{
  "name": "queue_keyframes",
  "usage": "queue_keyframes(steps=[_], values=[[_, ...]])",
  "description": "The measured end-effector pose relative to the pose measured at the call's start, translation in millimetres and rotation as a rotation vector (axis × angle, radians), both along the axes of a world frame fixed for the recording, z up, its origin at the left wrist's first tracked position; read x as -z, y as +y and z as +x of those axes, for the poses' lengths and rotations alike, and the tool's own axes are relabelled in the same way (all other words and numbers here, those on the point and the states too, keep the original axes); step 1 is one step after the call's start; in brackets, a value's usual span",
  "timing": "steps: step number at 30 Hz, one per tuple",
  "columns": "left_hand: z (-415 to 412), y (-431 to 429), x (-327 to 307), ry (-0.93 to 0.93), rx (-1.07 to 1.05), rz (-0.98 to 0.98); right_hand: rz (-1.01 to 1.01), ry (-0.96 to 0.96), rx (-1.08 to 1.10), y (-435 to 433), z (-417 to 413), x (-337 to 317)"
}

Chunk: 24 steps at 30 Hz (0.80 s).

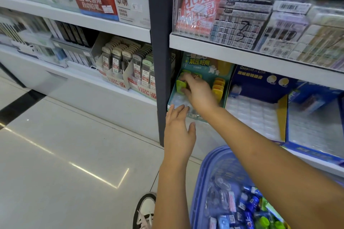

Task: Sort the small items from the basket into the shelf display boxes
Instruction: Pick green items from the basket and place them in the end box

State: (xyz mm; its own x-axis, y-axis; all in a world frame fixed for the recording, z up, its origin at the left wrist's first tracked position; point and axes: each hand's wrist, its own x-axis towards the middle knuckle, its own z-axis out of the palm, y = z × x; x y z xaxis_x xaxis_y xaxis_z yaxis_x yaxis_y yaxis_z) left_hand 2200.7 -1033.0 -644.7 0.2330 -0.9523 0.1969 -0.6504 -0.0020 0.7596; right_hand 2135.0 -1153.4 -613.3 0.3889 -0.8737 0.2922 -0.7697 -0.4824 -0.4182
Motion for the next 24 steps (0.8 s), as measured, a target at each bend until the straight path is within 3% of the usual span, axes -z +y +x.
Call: queue_keyframes(steps=[10,14,20,24], values=[[0,-1,3,0.039,0.015,0.01,-0.116,0.15,-0.027,-7,-3,-6],[1,-2,5,0.048,0.021,0.011,-0.09,0.078,-0.003,-12,-4,-6],[6,3,-8,0.07,0.089,0.047,-0.092,0.266,-0.005,0,-5,-29],[-9,27,-27,0.183,0.075,-0.099,0.075,0.113,-0.065,55,-54,-33]])
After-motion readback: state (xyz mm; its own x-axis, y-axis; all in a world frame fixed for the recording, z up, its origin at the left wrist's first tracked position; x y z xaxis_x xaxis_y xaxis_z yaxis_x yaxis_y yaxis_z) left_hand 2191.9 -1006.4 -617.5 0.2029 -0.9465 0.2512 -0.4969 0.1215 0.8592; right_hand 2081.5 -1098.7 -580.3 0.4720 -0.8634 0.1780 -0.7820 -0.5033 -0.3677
